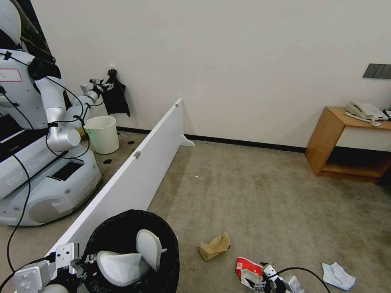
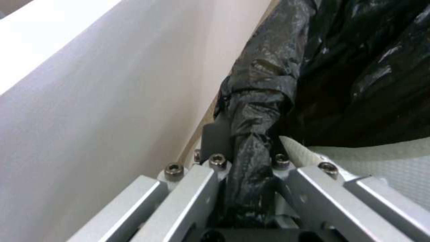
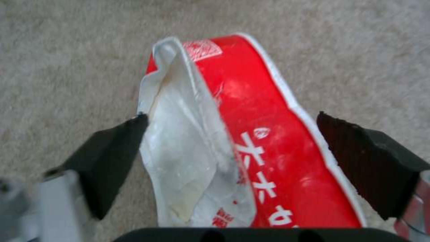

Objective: Pick up the trash bin, then pick up the garbage from the floor and place it into the trash bin.

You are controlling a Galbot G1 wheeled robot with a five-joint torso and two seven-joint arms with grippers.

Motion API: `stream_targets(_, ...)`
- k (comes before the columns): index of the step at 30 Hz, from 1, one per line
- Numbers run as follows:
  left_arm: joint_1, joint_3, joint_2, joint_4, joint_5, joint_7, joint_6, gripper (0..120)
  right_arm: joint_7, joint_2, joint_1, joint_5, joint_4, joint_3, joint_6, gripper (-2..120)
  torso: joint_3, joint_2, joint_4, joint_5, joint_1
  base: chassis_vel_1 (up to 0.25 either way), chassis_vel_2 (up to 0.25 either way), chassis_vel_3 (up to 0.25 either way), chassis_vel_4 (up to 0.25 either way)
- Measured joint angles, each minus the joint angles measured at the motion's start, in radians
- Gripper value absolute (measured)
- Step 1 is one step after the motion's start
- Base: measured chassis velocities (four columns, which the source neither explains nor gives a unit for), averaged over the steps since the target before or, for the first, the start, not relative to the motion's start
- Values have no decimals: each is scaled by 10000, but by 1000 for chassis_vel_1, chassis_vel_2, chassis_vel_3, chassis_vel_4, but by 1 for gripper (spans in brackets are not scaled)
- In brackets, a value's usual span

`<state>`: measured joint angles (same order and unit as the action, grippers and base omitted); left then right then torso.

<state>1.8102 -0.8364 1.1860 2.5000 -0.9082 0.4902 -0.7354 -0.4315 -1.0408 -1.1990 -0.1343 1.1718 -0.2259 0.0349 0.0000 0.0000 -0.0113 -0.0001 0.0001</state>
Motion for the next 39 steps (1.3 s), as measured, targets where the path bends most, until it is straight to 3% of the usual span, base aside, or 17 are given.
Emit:
stream_targets(25, 7, -53, -80, 0, -51, 1, 0, 1, -297, 15, 33, -19, -349, -24, 16, 3, 0, 0, 0, 0, 0, 0, 0, 0, 0)
stream_targets(39, 27, -6, -105, 0, -127, 6, 0, 1, -309, 301, -437, -253, 1103, -1083, 236, 0, 0, 0, -1, 1, 0, 0, 0, 0, 0)
